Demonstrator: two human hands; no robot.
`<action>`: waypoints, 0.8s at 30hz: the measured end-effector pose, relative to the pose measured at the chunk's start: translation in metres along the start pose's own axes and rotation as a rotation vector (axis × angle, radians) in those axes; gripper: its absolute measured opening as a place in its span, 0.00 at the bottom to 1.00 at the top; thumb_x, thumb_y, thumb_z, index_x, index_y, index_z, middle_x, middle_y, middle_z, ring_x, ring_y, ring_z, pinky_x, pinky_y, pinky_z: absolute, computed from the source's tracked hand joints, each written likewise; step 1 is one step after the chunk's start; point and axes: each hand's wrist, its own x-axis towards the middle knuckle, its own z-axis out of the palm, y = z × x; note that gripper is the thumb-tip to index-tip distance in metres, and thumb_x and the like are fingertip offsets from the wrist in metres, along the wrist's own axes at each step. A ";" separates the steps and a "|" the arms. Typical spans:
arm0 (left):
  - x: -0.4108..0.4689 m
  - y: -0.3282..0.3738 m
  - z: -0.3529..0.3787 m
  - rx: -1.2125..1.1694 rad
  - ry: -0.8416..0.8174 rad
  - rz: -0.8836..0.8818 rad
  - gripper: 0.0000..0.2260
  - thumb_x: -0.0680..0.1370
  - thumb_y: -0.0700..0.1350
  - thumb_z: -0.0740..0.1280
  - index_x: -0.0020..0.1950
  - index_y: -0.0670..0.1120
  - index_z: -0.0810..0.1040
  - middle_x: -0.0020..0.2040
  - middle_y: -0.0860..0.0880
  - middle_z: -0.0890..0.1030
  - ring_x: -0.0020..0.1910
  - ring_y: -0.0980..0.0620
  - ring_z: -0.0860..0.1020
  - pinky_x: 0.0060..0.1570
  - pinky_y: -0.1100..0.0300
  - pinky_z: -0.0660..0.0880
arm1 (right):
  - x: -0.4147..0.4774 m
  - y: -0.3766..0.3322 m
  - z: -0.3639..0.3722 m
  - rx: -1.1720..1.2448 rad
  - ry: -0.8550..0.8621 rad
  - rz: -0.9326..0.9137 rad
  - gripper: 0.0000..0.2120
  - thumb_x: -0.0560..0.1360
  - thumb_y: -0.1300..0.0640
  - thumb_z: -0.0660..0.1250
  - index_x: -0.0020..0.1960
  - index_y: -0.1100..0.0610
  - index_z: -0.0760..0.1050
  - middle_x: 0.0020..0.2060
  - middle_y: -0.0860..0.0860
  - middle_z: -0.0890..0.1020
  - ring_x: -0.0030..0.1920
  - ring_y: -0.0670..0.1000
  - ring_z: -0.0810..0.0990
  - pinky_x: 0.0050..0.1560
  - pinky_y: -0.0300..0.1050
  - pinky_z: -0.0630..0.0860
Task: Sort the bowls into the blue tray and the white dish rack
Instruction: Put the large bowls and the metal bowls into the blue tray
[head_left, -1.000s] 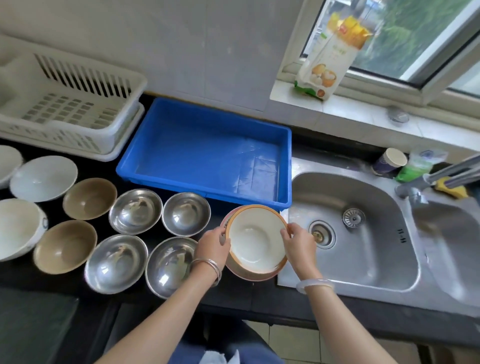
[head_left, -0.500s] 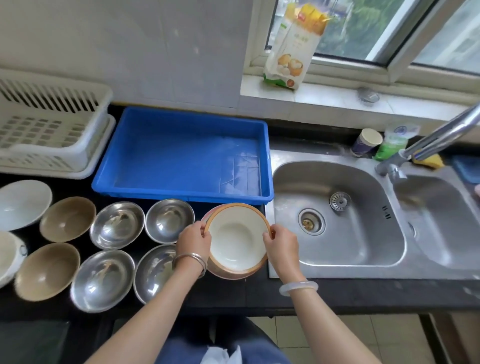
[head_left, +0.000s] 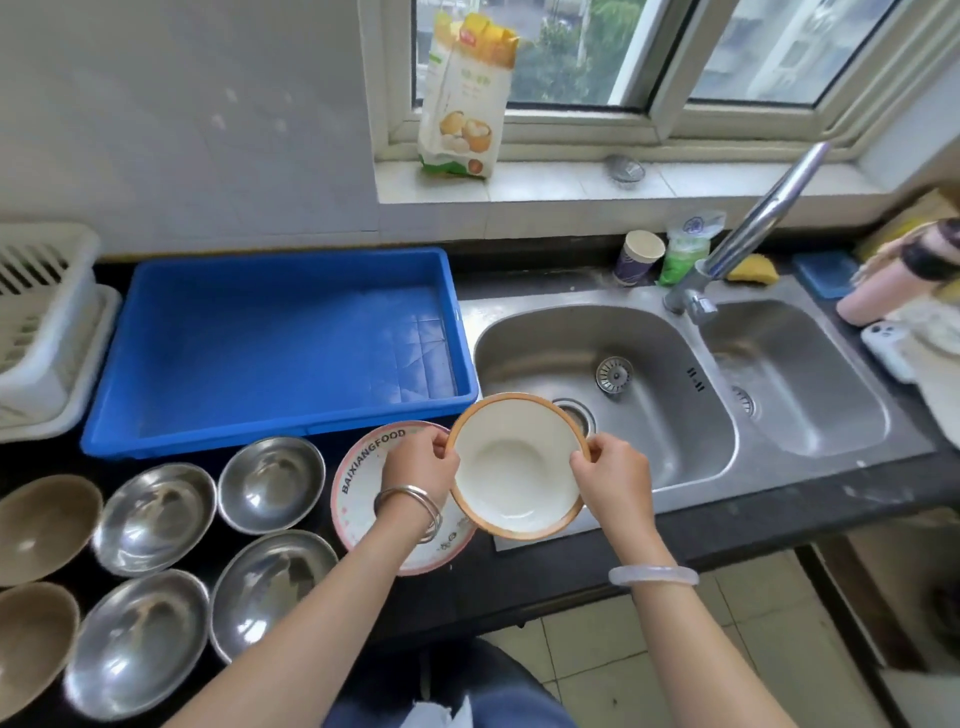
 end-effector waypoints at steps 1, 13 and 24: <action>-0.001 0.001 0.008 0.018 -0.031 -0.002 0.05 0.75 0.43 0.64 0.45 0.46 0.80 0.42 0.48 0.83 0.41 0.50 0.78 0.38 0.61 0.73 | -0.001 0.007 -0.002 0.000 0.004 0.021 0.11 0.73 0.62 0.62 0.32 0.59 0.68 0.26 0.51 0.72 0.30 0.52 0.68 0.27 0.41 0.61; -0.007 -0.001 0.063 0.126 -0.146 0.010 0.03 0.76 0.43 0.64 0.46 0.46 0.78 0.36 0.53 0.77 0.35 0.53 0.74 0.29 0.65 0.67 | -0.013 0.066 0.000 0.033 -0.039 0.186 0.07 0.73 0.58 0.66 0.40 0.62 0.77 0.34 0.54 0.82 0.38 0.57 0.79 0.31 0.41 0.68; -0.006 -0.010 0.065 0.102 -0.175 0.051 0.08 0.76 0.42 0.66 0.54 0.44 0.78 0.45 0.48 0.82 0.39 0.54 0.75 0.38 0.64 0.71 | -0.015 0.074 0.012 0.078 -0.087 0.215 0.06 0.76 0.54 0.66 0.51 0.55 0.77 0.37 0.46 0.78 0.37 0.47 0.76 0.31 0.34 0.67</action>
